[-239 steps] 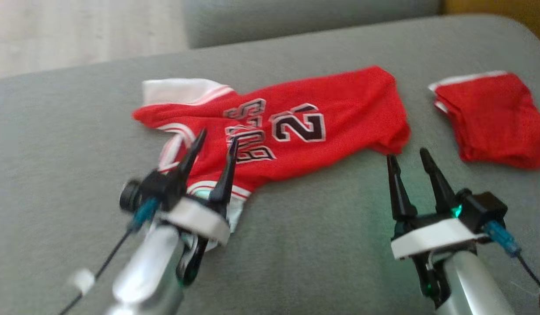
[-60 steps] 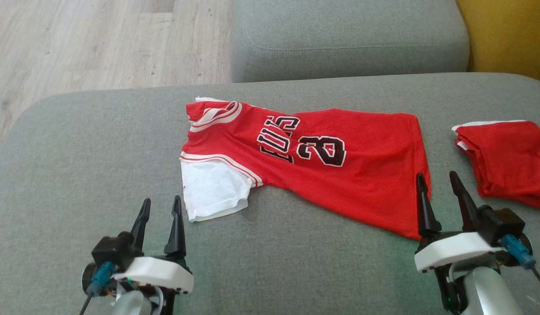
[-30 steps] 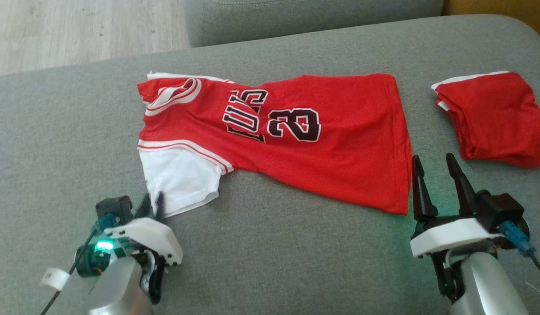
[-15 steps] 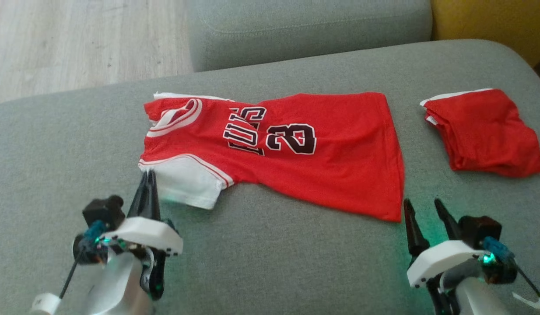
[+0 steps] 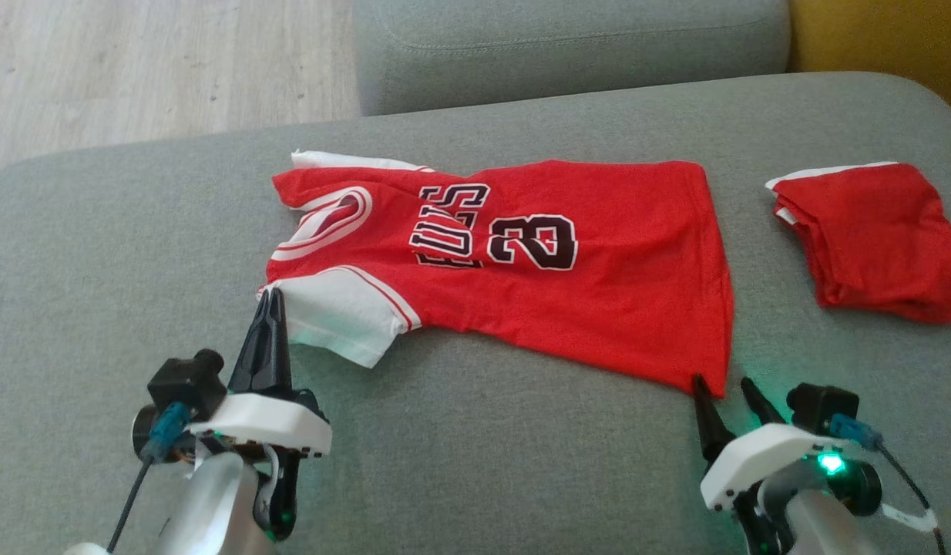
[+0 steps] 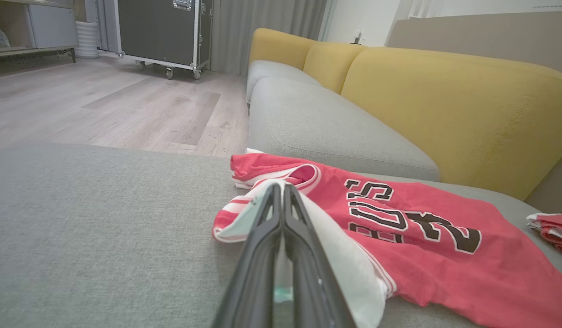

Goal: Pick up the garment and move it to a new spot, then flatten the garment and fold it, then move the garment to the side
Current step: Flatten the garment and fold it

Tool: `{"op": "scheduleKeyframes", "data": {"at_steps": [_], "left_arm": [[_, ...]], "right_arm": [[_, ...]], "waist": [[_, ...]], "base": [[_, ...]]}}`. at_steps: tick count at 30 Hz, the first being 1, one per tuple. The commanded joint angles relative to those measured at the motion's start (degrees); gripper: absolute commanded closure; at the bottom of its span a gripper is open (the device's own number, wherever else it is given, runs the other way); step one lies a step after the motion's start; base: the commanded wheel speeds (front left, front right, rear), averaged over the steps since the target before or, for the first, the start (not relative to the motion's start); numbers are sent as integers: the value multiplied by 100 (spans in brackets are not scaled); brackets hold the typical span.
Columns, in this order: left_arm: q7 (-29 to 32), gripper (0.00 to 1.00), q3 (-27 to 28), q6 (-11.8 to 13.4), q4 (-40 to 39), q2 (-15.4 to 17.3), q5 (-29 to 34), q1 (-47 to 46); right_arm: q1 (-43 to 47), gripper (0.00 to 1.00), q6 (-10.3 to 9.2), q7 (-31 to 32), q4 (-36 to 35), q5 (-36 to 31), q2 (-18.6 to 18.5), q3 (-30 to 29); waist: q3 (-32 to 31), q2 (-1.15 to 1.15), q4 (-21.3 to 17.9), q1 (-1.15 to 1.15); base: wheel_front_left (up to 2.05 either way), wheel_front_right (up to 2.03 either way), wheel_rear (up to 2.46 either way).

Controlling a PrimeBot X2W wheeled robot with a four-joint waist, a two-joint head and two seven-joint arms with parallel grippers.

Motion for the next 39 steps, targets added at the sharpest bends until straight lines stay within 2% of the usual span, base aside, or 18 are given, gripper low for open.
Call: {"op": "scheduleKeyframes", "data": {"at_steps": [1, 7, 8, 9, 10, 16, 21, 25, 30, 31, 39], "left_arm": [[-69, 100, 200, -19, -192, 52, 51, -192], [-69, 100, 223, -50, -216, 42, 113, -195], [-69, 100, 231, -50, -217, 42, 123, -194], [-69, 100, 244, -52, -215, 45, 130, -193], [-69, 100, 258, -54, -210, 50, 135, -194], [-70, 100, 364, -43, -249, 73, 133, -153], [-70, 100, 504, -93, -438, 85, -3, -62], [-69, 100, 594, -213, -867, 145, -245, -150], [42, 100, 865, -266, -1679, 193, -721, -456], [42, 100, 865, -266, -1679, 193, -721, -456], [430, 100, 1199, -134, -3196, 193, -1281, -814]], "right_arm": [[-247, 0, -5, -53, -48, 64, -19, 164], [-513, 0, -5, -128, 473, 332, -19, 333], [-542, 32, -5, -113, 551, 380, -19, 404], [-566, 70, -5, -101, 616, 437, -19, 479], [-587, 100, -5, -86, 672, 486, -19, 566], [-650, 100, -5, -109, 690, 976, -19, 1030], [-789, 100, -5, -363, 324, 1255, -19, 1178], [-1131, 100, -5, -534, -223, 924, -27, 896], [-1499, 100, -5, -468, -1172, 659, -220, 778], [-1499, 100, -5, -468, -1172, 659, -220, 778], [-1806, 100, -5, -156, -2640, 581, -721, 756]], "waist": [[14, 0, 24, 0], [47, 0, 102, 0], [47, 0, 109, 0], [45, 0, 115, 0], [40, 0, 117, 0], [-75, 0, 61, 0], [-247, 0, -40, 0], [-386, 0, -118, 0], [-498, 0, -139, 0], [-498, 0, -139, 0], [-644, 0, -122, 0]], "base": [[0, 0, 0], [0, 0, 0], [0, 0, 0], [0, 0, 0], [0, 0, 0], [0, 0, 0], [0, 0, 0], [0, 0, 0], [0, 0, 0], [0, 0, 0], [0, 0, 0]]}}
